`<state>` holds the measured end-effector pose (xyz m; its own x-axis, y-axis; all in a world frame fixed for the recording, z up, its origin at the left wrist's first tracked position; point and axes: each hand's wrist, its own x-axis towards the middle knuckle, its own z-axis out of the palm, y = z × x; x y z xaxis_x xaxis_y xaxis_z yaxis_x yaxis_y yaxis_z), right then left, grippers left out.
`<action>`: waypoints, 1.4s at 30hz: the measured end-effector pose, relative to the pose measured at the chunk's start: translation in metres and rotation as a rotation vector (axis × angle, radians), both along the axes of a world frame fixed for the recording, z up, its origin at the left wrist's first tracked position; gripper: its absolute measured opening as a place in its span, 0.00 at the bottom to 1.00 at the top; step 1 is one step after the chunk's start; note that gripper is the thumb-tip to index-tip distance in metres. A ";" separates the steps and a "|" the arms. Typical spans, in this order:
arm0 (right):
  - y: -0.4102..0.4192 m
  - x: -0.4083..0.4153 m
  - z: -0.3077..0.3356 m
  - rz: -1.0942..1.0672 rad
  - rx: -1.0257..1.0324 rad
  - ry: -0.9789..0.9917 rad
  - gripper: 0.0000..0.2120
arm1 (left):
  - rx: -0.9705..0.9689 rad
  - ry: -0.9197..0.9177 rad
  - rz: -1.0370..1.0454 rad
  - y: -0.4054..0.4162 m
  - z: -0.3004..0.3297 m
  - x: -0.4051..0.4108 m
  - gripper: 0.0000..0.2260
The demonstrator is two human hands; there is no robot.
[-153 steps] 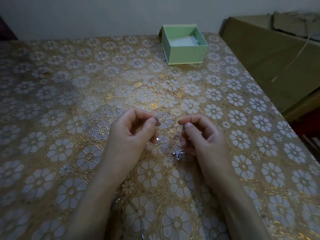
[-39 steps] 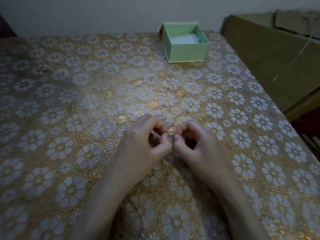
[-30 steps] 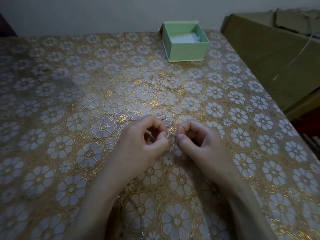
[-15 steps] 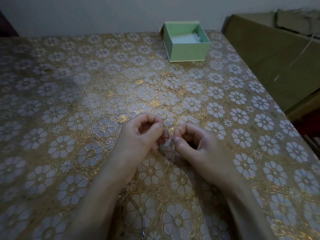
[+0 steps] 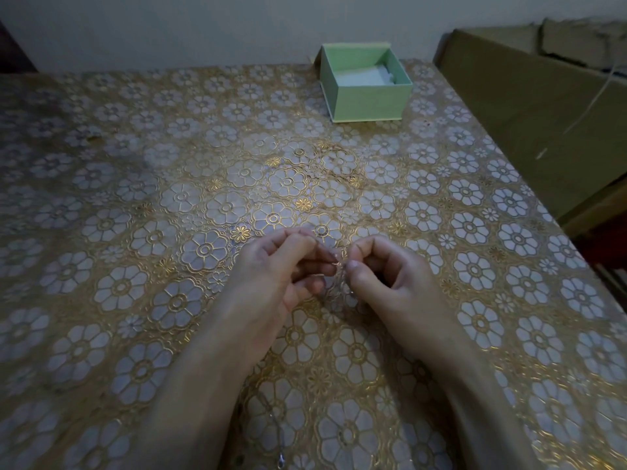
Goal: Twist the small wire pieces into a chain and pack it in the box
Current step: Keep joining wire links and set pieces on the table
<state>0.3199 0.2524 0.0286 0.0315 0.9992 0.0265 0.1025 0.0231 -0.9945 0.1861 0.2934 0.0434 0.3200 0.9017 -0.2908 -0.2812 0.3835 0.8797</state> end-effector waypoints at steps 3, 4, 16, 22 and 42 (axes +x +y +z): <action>0.000 0.001 0.002 -0.028 0.029 0.053 0.05 | 0.041 0.080 -0.001 0.000 -0.001 -0.001 0.09; 0.000 0.002 0.003 -0.046 0.030 0.077 0.06 | 0.100 0.157 -0.005 0.000 -0.002 -0.003 0.09; 0.002 0.005 0.005 -0.223 -0.023 0.229 0.09 | 0.052 0.004 -0.024 0.001 -0.001 -0.002 0.10; 0.001 0.000 0.007 -0.150 0.002 0.225 0.05 | -0.119 -0.189 -0.017 0.001 0.006 -0.004 0.11; 0.002 -0.010 0.008 -0.165 0.028 0.255 0.04 | -0.297 -0.425 0.154 -0.003 0.008 0.008 0.03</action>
<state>0.3102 0.2541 0.0368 0.2029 0.9789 0.0238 -0.1454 0.0542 -0.9879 0.1940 0.2900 0.0513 0.3355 0.8461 -0.4142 -0.6610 0.5247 0.5364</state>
